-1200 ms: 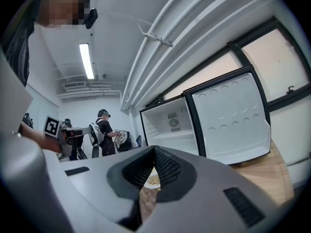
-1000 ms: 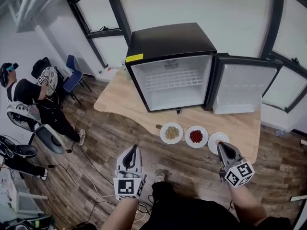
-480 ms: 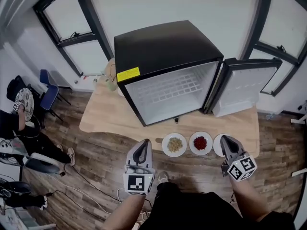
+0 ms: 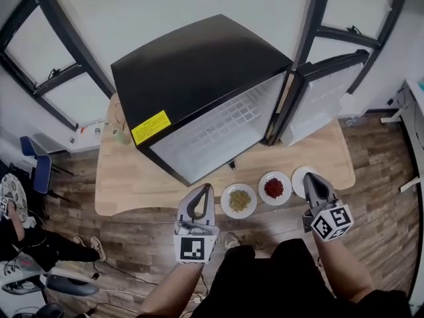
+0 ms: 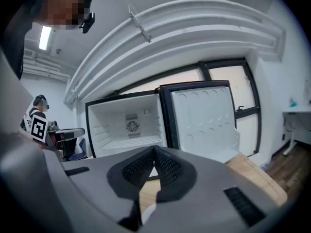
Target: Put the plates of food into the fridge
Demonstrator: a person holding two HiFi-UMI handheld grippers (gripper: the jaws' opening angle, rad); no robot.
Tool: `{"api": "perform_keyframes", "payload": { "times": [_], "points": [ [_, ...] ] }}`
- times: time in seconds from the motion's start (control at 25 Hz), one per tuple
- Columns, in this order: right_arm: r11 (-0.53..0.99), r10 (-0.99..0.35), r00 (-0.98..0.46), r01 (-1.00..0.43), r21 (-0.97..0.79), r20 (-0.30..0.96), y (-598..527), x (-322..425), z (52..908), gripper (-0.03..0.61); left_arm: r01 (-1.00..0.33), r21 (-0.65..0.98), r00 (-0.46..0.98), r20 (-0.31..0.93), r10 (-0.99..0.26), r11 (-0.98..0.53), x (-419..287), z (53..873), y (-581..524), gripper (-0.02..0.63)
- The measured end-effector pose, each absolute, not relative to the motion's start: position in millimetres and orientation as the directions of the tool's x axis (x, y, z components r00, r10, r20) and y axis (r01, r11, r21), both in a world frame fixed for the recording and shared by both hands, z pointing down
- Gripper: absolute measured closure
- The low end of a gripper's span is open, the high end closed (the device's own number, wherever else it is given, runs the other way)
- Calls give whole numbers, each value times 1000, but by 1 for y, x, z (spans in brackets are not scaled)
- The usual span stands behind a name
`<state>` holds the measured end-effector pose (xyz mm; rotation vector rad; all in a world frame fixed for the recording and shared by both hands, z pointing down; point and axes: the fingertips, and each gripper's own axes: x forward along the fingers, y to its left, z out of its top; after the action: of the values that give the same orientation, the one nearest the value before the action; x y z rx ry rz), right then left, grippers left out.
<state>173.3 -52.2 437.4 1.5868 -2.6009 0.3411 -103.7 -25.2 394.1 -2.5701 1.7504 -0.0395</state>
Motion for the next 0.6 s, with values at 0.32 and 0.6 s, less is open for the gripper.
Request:
{"api": "perform_keyframes", "payload": {
  "times": [0.32,0.6],
  "points": [
    [200,-942,-242,-961,-192,231,-26,228,463,557,-868,-68,494,-11,-869,-492,-75,403,-68,609],
    [68,-953,-143,-960,-273,266,-12,267,507,557,-823,-82,563,22,-826,-563,-36,414,-90,609]
  ]
}}
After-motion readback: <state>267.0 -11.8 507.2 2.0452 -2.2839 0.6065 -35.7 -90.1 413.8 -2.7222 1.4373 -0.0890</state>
